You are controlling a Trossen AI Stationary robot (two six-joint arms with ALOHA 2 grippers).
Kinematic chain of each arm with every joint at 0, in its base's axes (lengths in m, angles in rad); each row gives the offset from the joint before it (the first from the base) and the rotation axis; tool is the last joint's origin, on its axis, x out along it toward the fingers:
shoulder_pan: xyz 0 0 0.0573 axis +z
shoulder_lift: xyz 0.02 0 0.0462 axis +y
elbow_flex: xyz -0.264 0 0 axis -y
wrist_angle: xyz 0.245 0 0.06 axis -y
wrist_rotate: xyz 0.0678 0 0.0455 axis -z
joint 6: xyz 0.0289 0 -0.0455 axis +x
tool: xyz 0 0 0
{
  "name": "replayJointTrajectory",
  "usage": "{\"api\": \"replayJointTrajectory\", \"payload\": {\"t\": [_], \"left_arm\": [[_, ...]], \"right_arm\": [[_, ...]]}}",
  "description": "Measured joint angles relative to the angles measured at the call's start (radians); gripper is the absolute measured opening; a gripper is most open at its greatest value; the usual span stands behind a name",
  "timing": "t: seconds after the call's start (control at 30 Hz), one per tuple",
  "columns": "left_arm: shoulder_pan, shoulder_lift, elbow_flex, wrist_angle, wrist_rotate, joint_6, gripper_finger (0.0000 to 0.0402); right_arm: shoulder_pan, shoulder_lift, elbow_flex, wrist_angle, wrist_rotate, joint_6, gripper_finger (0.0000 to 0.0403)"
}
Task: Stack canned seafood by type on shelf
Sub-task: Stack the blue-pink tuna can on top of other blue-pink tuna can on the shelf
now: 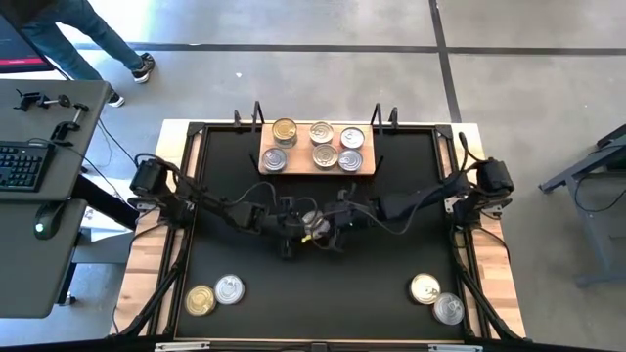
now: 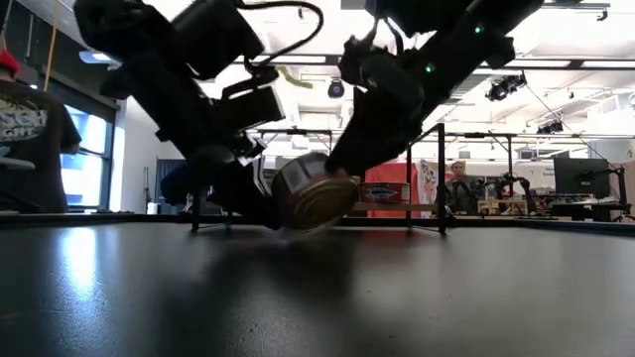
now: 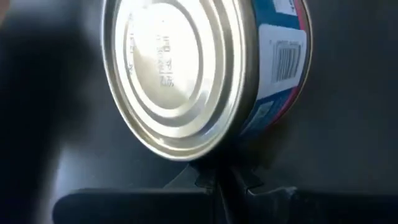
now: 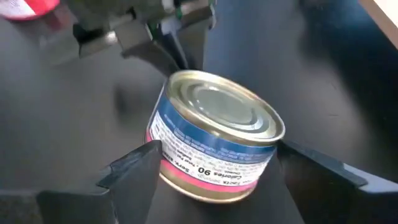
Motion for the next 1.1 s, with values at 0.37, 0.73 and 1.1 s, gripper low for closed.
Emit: {"api": "replayJointTrajectory", "payload": {"t": [0.37, 0.73, 1.1], "left_arm": [[-0.059, 0.000, 0.007, 0.111, 0.057, -0.076, 0.0000], [-0.149, -0.050, 0.005, 0.023, -0.057, -0.155, 0.0000], [-0.144, -0.112, -0.013, -0.156, -0.239, -0.279, 0.0000]], "right_arm": [[-0.020, 0.011, 0.000, 0.126, 0.081, 0.090, 0.0307], [-0.026, 0.046, -0.001, 0.202, 0.135, 0.007, 0.0307], [0.085, -0.012, -0.002, 0.126, 0.182, -0.079, 0.0307]]}}
